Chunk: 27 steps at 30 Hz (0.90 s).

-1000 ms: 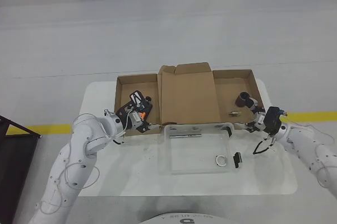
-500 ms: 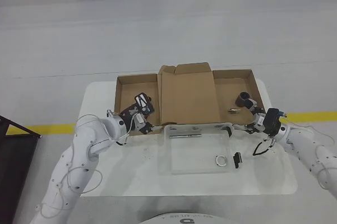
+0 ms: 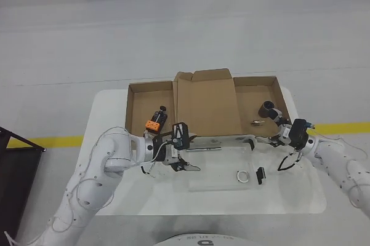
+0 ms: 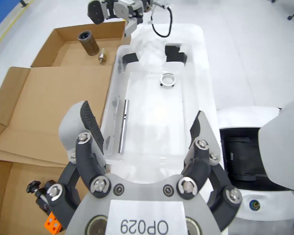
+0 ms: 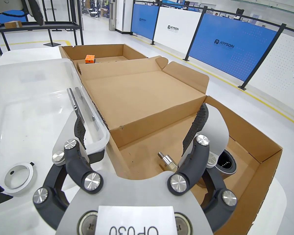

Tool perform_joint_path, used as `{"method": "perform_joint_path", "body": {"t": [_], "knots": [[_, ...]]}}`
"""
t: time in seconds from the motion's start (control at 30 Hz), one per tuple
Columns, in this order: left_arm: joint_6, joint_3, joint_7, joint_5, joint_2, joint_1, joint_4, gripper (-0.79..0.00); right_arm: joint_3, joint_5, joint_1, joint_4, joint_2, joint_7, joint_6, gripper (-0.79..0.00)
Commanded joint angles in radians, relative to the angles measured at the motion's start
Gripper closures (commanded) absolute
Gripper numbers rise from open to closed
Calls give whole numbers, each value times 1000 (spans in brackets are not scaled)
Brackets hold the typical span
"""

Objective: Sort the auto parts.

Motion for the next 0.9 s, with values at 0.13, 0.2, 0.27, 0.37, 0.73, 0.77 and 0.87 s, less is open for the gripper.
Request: {"method": "perform_joint_path", "body": {"t": [0.13,0.2,0.27,0.37,0.73,0.77,0.87], "knots": [[97,92,-117,20,-11,-93,36,-785,0,0,0,0,0,0,0,-785],[131,97,-119,60,-12,-96,25,-785,0,0,0,0,0,0,0,-785],[131,97,-119,60,-12,-96,25,-785,0,0,0,0,0,0,0,-785],[133,98,-119,69,-12,-97,21,-785,0,0,0,0,0,0,0,-785],[97,273,-108,140,-39,-150,70,-733,0,0,0,0,0,0,0,-785],[103,288,-108,149,-43,-160,76,-714,0,0,0,0,0,0,0,-785],[115,315,-94,154,-53,-187,106,-699,0,0,0,0,0,0,0,-785]]}}
